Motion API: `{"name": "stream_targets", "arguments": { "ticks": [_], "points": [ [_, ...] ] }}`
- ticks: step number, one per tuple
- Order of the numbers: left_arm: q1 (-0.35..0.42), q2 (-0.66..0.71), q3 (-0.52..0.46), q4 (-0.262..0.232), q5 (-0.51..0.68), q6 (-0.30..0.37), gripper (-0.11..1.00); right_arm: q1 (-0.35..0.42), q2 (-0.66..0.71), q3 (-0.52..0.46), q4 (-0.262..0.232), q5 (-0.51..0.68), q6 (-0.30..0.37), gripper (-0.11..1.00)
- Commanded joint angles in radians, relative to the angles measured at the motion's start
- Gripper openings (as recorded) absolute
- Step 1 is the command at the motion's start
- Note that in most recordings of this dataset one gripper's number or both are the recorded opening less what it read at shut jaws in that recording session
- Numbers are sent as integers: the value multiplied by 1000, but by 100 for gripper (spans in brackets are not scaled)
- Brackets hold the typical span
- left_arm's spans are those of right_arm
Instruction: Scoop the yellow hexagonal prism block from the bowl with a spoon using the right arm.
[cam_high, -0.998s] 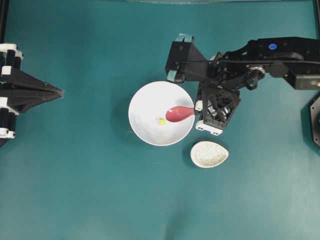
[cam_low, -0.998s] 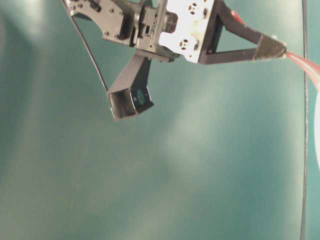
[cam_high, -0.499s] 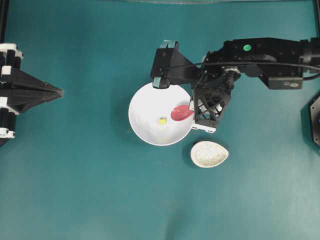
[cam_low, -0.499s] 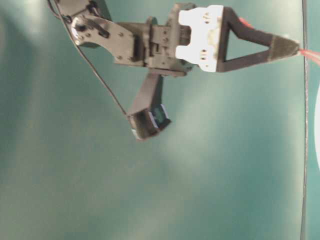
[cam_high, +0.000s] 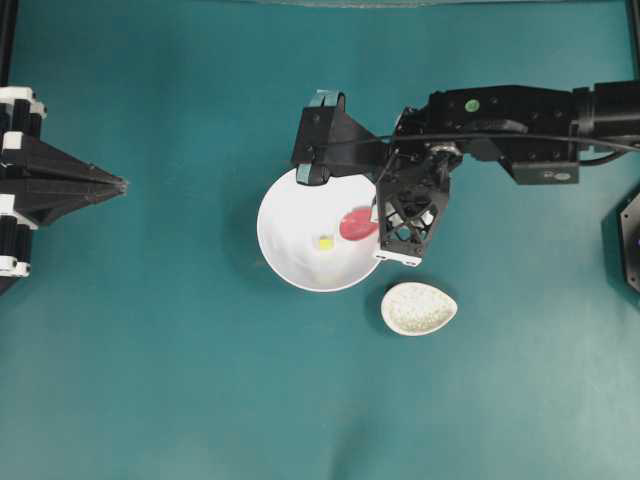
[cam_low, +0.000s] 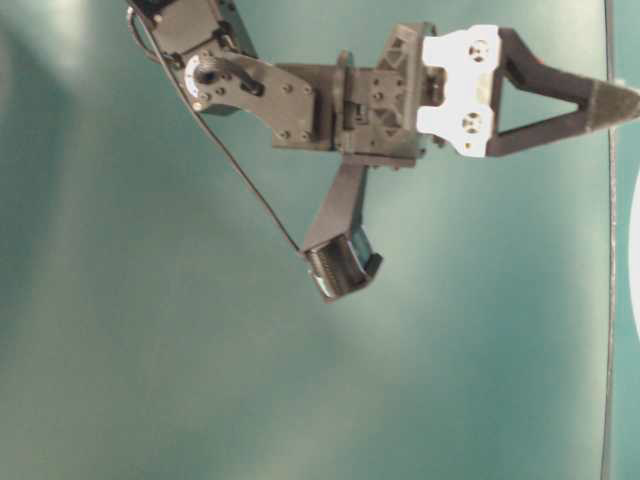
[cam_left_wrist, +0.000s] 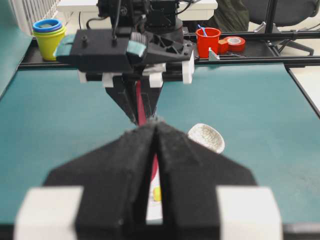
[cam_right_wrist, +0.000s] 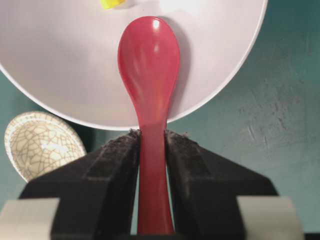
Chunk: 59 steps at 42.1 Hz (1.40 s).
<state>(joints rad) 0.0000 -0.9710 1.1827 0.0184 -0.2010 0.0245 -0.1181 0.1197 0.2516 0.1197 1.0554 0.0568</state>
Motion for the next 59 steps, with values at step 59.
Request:
{"name": "stream_targets", "arguments": {
  "ticks": [59],
  "points": [
    [2,11,-11,3,-12,2,0,3,21,-21,-32,-357,6,23]
  ]
}}
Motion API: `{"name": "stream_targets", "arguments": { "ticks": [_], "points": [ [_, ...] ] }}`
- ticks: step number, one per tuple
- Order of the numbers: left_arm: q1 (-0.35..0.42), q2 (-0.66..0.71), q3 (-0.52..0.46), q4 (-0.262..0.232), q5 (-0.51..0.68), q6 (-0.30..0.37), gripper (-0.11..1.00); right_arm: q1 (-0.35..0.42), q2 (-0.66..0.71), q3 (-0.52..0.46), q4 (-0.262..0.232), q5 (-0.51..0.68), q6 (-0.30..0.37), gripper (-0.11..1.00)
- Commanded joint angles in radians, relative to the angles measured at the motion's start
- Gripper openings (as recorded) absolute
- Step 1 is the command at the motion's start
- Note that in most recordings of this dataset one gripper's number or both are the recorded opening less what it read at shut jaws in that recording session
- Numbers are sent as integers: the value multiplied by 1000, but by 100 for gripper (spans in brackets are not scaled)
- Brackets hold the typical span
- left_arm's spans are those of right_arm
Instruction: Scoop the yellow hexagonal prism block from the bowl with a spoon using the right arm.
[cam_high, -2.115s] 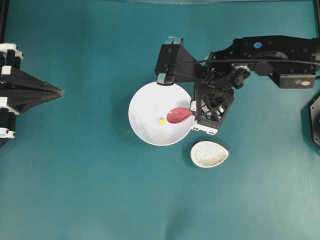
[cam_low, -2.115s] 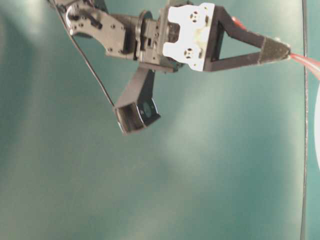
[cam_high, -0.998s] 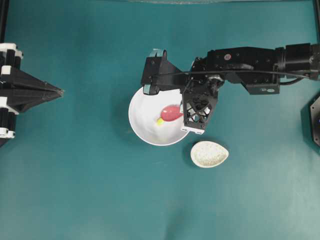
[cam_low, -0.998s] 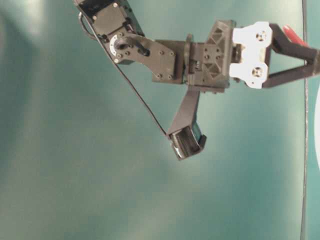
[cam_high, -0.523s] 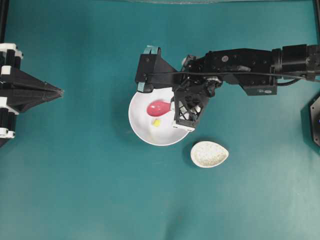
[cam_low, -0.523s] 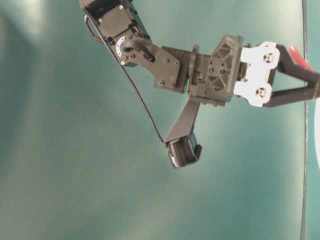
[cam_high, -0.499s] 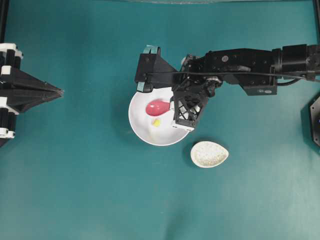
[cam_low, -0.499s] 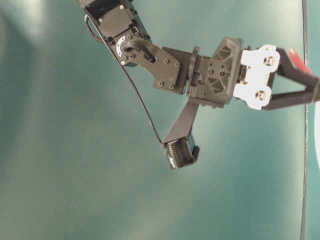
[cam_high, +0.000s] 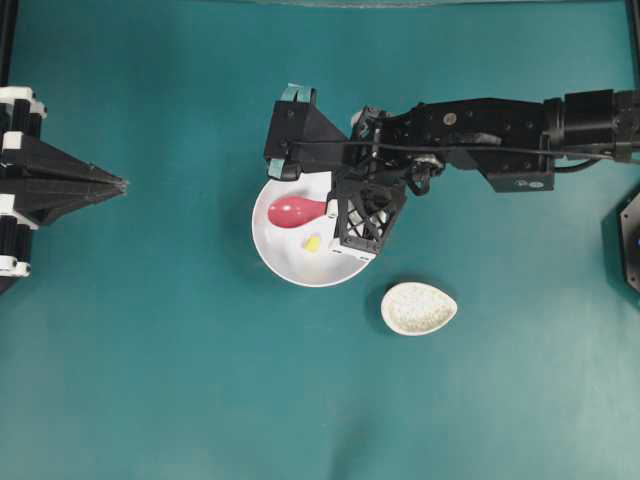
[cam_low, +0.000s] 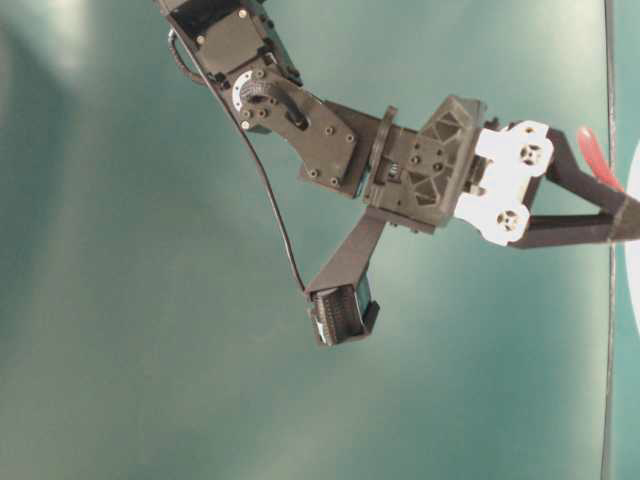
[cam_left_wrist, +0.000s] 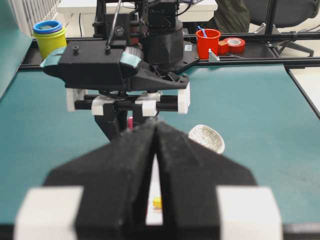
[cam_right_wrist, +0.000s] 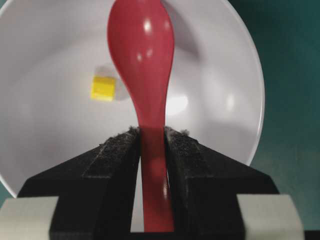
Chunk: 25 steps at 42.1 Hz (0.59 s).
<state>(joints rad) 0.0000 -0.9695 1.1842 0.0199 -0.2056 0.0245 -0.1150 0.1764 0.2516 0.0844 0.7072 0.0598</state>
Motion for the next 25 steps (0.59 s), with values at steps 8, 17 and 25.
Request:
{"name": "stream_targets", "arguments": {
  "ticks": [8,17,25],
  "points": [
    [2,11,-11,2,-5,0,0,8,-89,-21,5,-6,5,23],
    [2,15,-11,2,2,0,0,11,-178,-20,5,11,3,23],
    [2,15,-11,2,18,0,0,11,-216,-2,5,77,2,23]
  ]
}}
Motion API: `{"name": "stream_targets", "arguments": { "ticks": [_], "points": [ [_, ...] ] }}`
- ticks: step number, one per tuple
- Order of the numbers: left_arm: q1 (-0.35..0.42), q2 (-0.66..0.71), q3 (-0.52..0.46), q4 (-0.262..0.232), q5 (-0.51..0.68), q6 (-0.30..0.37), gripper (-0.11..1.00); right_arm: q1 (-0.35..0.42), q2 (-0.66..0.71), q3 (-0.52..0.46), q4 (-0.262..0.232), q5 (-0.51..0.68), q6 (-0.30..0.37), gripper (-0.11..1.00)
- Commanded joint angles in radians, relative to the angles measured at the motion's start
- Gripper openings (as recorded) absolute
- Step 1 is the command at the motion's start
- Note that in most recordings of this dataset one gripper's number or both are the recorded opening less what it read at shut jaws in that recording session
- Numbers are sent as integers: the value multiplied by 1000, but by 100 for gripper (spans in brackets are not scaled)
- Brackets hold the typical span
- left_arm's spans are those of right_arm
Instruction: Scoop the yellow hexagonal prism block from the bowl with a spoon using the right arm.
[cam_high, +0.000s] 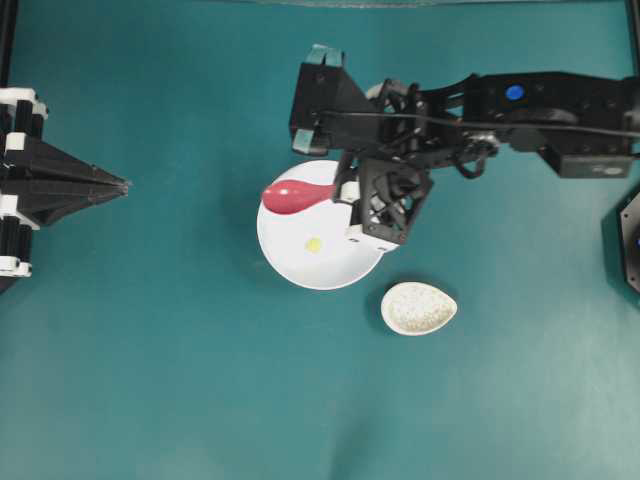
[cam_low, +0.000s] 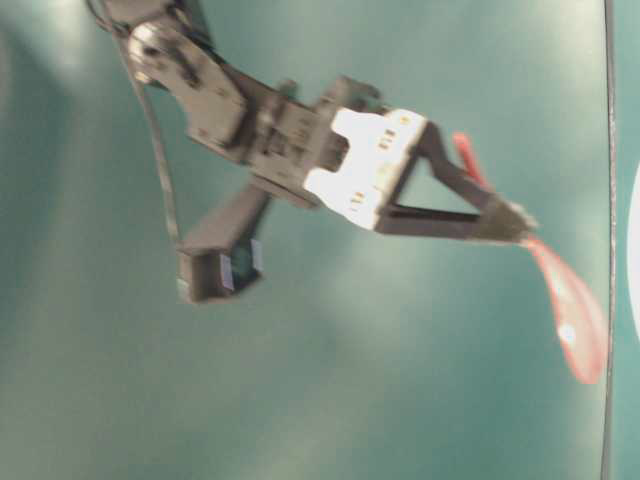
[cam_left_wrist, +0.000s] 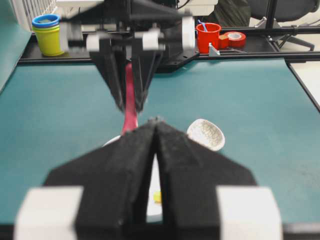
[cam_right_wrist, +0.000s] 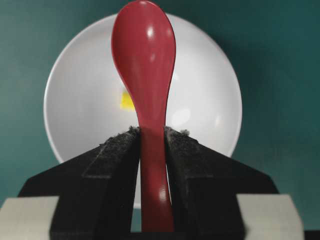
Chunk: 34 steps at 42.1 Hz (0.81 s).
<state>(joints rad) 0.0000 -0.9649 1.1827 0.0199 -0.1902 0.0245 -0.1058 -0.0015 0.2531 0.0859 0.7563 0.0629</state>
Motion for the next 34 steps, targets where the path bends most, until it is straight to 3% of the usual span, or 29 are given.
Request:
{"name": "stream_targets", "arguments": {
  "ticks": [1,17,34],
  "points": [
    [2,11,-9,2,5,0,0,2,-40,-3,3,40,-3,23],
    [2,9,-9,2,43,2,0,2,-29,-18,2,318,-11,23],
    [2,9,-11,2,51,2,0,8,44,-101,0,408,-31,23]
  ]
}}
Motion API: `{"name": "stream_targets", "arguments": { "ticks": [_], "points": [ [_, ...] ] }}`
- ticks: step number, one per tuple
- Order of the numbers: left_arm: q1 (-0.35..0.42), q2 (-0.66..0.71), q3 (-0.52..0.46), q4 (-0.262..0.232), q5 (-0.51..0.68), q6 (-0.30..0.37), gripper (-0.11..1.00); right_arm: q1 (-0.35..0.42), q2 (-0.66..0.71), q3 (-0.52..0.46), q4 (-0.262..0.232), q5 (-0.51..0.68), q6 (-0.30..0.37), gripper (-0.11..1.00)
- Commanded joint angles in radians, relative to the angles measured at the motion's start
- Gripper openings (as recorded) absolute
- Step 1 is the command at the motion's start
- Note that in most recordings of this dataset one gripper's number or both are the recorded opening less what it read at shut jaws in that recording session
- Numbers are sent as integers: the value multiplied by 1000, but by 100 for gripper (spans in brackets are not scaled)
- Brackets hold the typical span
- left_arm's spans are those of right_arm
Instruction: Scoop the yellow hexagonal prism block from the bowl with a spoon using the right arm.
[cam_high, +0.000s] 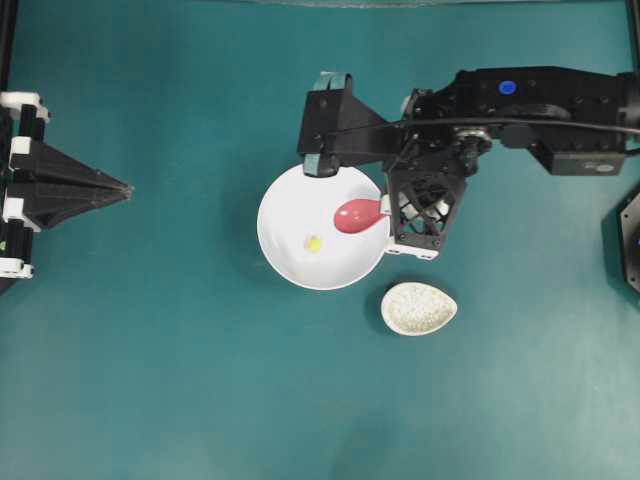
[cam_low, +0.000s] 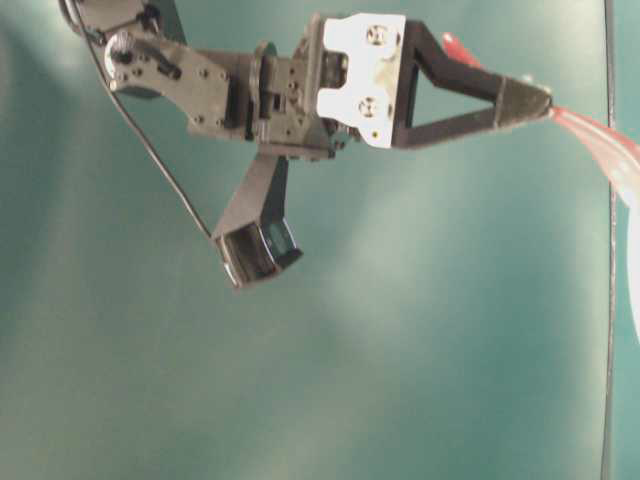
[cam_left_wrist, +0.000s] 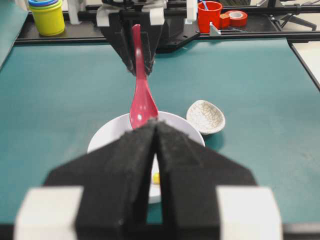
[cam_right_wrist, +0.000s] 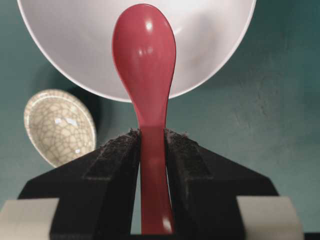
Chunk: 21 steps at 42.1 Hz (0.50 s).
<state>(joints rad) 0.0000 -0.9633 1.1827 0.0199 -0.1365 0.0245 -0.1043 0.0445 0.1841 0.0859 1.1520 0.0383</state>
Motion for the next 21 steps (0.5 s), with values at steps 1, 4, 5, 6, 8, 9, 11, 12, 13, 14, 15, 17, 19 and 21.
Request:
{"name": "stream_targets", "arguments": {
  "ticks": [1,4,5,6,8,9,11,12,13,14,15,17,19,21],
  "points": [
    [0,8,-11,2,-3,2,0,8,3,-34,-2,15,-11,23],
    [0,6,-11,2,-5,3,0,14,25,-37,2,18,-21,23],
    [2,5,-9,2,-5,3,0,15,31,-37,3,20,-25,23],
    [2,5,-11,2,-5,3,0,17,38,-37,3,20,-28,23],
    [2,3,-11,3,-5,3,0,21,49,-41,3,21,-29,23],
    [2,3,-11,3,-6,3,0,21,54,-41,3,21,-29,23],
    [2,3,-11,5,-6,3,0,23,63,-44,2,20,-31,23],
    [0,3,-11,5,-6,6,0,23,64,-44,3,17,-31,23],
    [2,3,-11,5,-8,9,0,23,67,-44,2,17,-31,23],
    [2,3,-11,5,-8,11,0,23,71,-44,3,15,-31,23],
    [2,3,-11,5,-9,14,0,23,74,-44,3,15,-31,23],
    [2,3,-11,5,-9,17,0,25,78,-44,3,12,-32,23],
    [2,5,-11,5,-9,18,0,25,84,-44,3,9,-35,23],
    [2,3,-11,5,-9,18,0,26,87,-44,3,5,-40,23]
  ]
}}
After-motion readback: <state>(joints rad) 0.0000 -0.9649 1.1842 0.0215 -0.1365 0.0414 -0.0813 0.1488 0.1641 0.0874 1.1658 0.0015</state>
